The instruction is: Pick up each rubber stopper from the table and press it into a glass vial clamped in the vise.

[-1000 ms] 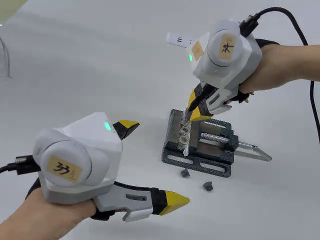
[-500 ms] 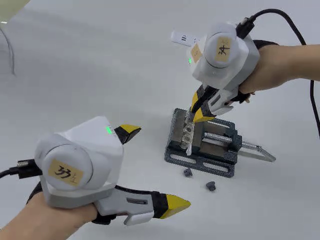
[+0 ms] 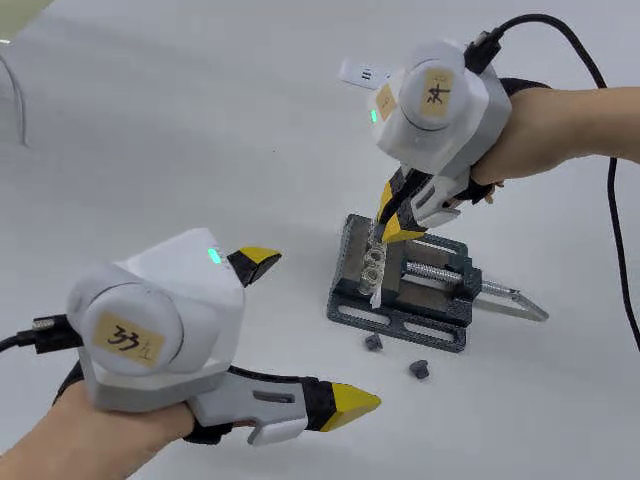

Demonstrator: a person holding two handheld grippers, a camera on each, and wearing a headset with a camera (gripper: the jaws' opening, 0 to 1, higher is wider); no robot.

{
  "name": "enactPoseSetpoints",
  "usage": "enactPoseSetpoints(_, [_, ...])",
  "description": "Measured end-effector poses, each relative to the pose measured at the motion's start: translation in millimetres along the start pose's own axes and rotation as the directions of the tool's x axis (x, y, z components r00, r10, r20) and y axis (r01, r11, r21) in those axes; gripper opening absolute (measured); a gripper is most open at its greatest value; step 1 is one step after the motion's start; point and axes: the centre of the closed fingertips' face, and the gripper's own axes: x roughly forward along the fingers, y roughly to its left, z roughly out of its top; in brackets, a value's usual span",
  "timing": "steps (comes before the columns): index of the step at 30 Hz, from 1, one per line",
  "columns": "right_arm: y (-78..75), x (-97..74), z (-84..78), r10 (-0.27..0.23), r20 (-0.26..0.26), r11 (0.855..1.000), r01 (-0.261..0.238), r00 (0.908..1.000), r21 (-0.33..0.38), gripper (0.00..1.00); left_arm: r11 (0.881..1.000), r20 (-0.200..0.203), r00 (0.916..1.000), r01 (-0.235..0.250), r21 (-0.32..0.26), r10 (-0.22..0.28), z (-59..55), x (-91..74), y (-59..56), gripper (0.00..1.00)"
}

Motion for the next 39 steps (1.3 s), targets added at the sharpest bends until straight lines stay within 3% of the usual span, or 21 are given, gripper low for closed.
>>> enactPoseSetpoints(3, [1.1,-0.3,1.0,-0.007,0.012,0.999,0.007,0.9999,-0.043,0.04,1.000,-0.004,1.0000,0.002,-0.003,-0.002,-1.7,0.5,-0.6,0.93])
enactPoseSetpoints(6, [0.4,0.6,0.8,-0.010,0.015,1.000,0.011,0.9998,-0.030,0.04,1.000,-0.001,1.0000,0.002,-0.004,-0.002,-1.2,1.1,-0.9,0.93])
enactPoseSetpoints(12, [1.1,0.6,0.3,-0.058,0.060,0.995,0.052,0.9965,0.089,0.03,1.000,0.002,1.0000,0.006,-0.005,-0.006,-1.0,2.9,-1.4,0.93])
enactPoseSetpoints(14, [-0.9,0.8,0.2,-0.063,0.061,0.994,0.057,0.9961,0.098,0.03,1.000,0.001,1.0000,0.009,-0.004,-0.009,-1.2,3.4,-2.0,0.93])
enactPoseSetpoints(17, [-0.6,1.2,0.7,-0.069,0.040,0.984,0.061,0.9968,0.168,0.03,1.000,0.001,0.9999,0.012,-0.005,-0.012,-1.4,4.7,-3.4,0.93])
enactPoseSetpoints(19, [-1.1,1.8,1.9,-0.070,0.027,0.983,0.065,0.9972,0.169,0.03,1.000,0.003,0.9999,0.014,-0.006,-0.014,-0.7,5.3,-4.4,0.93])
enactPoseSetpoints(20, [-0.8,1.5,0.7,-0.070,0.007,0.973,0.067,0.9975,0.219,0.04,1.000,0.004,0.9999,0.014,-0.007,-0.014,-0.5,5.7,-4.9,0.92])
enactPoseSetpoints(22, [-1.9,2.2,2.2,-0.069,-0.005,0.975,0.068,0.9976,0.213,0.04,1.000,0.005,0.9999,0.016,-0.008,-0.016,-0.5,6.2,-5.8,0.92])
enactPoseSetpoints(25, [0.0,2.0,2.0,-0.073,-0.028,0.963,0.078,0.9969,0.257,0.04,1.000,0.003,0.9998,0.019,-0.010,-0.019,-1.1,7.0,-7.5,0.92])
enactPoseSetpoints(34, [-0.8,0.9,2.2,-0.064,-0.108,0.947,0.094,0.9921,0.306,0.04,0.999,0.002,0.9997,0.026,-0.020,-0.026,-3.5,8.4,-10.0,0.91])
enactPoseSetpoints(39, [1.4,-0.6,-0.3,-0.061,-0.103,0.956,0.088,0.9928,0.278,0.06,0.999,0.003,0.9996,0.026,-0.025,-0.026,-4.3,8.1,-9.6,0.91])
